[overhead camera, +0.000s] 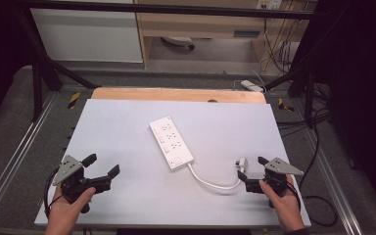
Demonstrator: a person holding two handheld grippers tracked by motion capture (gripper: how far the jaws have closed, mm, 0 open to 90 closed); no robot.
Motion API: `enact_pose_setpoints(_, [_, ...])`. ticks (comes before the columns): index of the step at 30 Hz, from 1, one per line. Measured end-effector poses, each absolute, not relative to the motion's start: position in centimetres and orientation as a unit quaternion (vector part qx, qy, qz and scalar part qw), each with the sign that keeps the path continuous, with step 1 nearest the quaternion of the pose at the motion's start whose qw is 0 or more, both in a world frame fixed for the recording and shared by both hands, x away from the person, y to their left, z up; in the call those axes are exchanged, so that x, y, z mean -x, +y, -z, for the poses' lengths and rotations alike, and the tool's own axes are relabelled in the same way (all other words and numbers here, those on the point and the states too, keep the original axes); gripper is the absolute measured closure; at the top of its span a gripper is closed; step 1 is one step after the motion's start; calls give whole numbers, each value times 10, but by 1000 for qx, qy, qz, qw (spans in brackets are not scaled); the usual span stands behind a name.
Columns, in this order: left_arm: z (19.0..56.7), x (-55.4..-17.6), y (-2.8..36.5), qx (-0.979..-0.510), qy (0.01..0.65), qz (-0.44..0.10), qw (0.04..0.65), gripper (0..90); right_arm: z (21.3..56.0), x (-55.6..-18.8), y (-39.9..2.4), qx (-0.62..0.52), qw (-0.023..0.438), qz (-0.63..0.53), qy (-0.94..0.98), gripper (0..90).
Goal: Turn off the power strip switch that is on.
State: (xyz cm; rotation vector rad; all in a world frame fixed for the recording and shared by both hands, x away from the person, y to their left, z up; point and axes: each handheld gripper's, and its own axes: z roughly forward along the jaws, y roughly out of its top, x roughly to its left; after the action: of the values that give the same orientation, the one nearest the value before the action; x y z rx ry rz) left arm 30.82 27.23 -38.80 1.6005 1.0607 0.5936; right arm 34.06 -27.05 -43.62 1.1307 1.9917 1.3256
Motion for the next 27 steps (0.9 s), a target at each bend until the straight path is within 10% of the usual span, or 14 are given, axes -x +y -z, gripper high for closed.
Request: enact_pose_setpoints(27, [347,-343,241,-675,429,-240,550,49,435,-339,-269,-413,239,-487,731,36])
